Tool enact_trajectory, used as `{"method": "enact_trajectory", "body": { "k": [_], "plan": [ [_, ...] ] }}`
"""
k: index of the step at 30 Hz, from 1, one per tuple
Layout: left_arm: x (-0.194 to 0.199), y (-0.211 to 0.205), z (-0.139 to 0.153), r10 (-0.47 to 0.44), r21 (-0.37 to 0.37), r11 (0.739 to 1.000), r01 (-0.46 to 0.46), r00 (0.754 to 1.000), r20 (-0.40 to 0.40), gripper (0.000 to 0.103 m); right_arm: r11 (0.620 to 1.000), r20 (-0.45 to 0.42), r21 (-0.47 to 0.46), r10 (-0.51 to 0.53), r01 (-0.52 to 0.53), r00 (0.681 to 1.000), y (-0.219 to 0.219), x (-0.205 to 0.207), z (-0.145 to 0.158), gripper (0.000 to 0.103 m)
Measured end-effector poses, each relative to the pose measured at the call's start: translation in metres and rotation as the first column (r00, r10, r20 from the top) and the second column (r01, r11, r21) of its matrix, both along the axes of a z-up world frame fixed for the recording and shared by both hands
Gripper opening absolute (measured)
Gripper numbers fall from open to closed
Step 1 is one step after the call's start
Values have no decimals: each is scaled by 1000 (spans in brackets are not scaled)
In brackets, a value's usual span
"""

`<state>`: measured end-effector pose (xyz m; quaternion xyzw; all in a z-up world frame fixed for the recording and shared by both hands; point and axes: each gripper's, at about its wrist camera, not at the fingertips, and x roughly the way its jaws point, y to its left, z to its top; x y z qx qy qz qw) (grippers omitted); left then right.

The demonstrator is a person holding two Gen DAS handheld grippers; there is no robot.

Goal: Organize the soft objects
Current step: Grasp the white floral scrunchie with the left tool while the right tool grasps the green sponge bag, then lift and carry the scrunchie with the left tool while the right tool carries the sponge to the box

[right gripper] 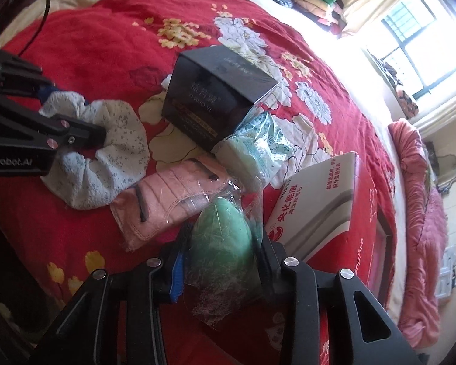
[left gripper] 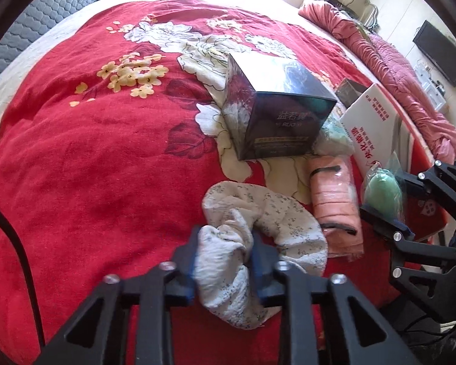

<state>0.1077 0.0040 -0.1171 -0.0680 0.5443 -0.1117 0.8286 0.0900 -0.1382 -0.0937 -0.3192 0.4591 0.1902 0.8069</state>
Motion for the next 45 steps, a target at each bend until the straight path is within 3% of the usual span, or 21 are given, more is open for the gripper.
{"method": "enact_trajectory", "body": {
  "k": [8, 14, 17, 27, 35, 45],
  "plan": [
    [-8, -6, 11, -17, 6, 1000, 16, 998, 57, 15, 977, -24, 205, -60, 64, 998, -11, -1, 30, 40],
    [-16, -2, 27, 8, -10, 1000, -7, 995, 104, 15, 956, -21, 280, -85, 88, 996, -17, -8, 45, 40],
    [-20, -1, 36, 6, 26, 1000, -10, 991, 132, 15, 945, -12, 315, -84, 84, 996, -18, -11, 53, 40],
    [-31, 13, 54, 69, 40, 996, -77, 984, 167, 15, 920, 18, 383, -101, 86, 995, -24, -19, 77, 40],
    [-42, 9, 75, 80, 97, 990, -103, 972, 223, 15, 897, 34, 434, -114, 88, 993, -30, -26, 99, 40],
    [-53, 0, 111, 75, 116, 987, -113, 954, 291, 15, 880, 85, 470, -131, 77, 988, -40, -37, 128, 40]
  ]
}}
